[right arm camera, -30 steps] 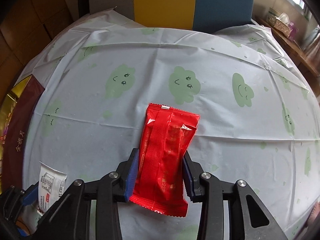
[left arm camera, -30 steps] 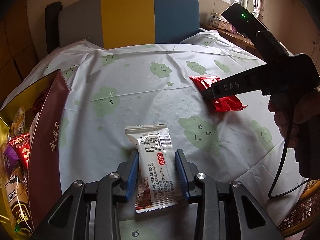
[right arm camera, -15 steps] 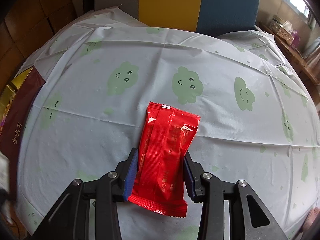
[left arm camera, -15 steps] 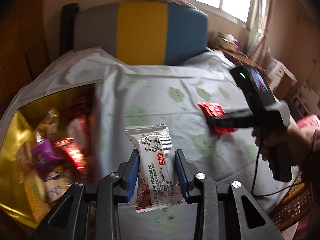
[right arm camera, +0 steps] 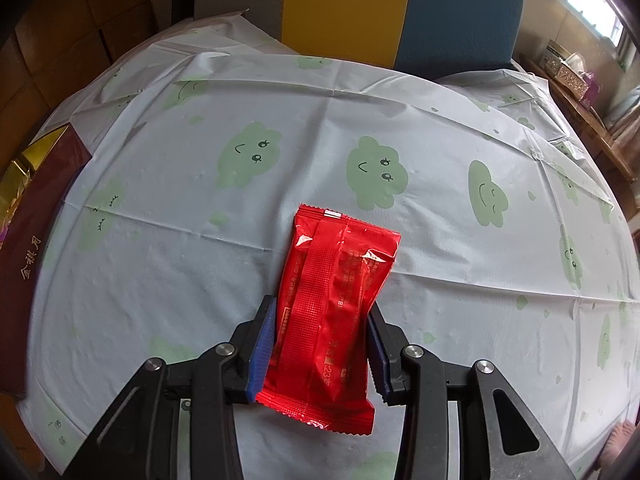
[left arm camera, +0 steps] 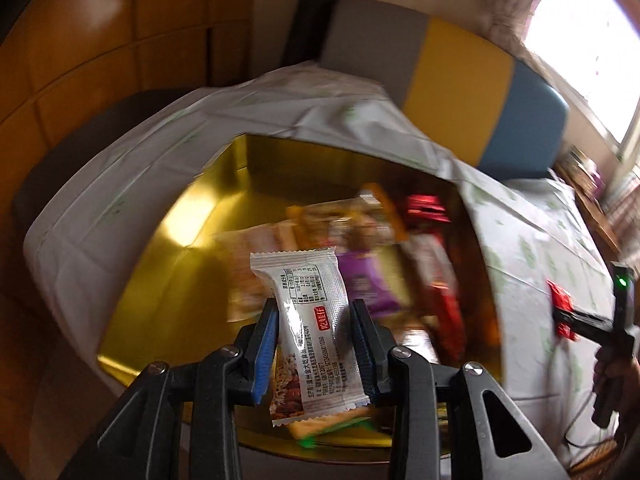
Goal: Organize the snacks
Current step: 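Carry the white bar into the gold tin and open the left tool, then carry the red foil packet into the gold tin and open the right tool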
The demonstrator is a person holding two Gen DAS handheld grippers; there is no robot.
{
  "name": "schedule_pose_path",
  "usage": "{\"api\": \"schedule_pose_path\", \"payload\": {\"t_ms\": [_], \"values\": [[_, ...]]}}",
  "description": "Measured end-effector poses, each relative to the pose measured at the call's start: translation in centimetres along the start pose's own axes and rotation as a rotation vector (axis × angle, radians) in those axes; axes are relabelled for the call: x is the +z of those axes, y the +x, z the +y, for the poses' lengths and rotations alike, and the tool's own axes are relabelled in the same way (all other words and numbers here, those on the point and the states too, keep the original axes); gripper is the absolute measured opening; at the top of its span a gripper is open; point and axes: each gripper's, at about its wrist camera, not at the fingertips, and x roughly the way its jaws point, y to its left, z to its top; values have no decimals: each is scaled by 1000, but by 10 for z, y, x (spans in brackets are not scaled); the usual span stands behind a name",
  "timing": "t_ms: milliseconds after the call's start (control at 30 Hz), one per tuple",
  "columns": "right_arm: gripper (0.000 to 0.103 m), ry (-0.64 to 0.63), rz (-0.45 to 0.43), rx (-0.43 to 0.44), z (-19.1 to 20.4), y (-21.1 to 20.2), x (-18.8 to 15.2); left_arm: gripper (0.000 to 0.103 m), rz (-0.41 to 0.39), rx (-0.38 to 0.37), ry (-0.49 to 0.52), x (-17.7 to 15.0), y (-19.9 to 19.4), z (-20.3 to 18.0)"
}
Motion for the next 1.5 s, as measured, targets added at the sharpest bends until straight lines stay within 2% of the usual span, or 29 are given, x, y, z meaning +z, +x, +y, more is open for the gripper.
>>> {"api": "schedule_pose_path", "payload": {"t_ms": [200,500,700,867,1133,1500], "values": [[42,-3,-3,-2,0,0,-1,36,31,36,-33,-5,10,26],[43,-3,-4,-3,-1,0,0,40,102,48,-34,-15,29,27],[44,-4,-3,-4,-2,0,1,49,80,65,-18,-16,15,25],[43,-12,-3,-13,-1,-1,1,49,53,78,-13,-18,6,21],[42,-18,-4,-21,1,-2,0,49,-9,112,46,-24,-11,-9],[42,-19,-1,-22,1,-2,0,49,-40,97,160,-35,-18,-50]]}}
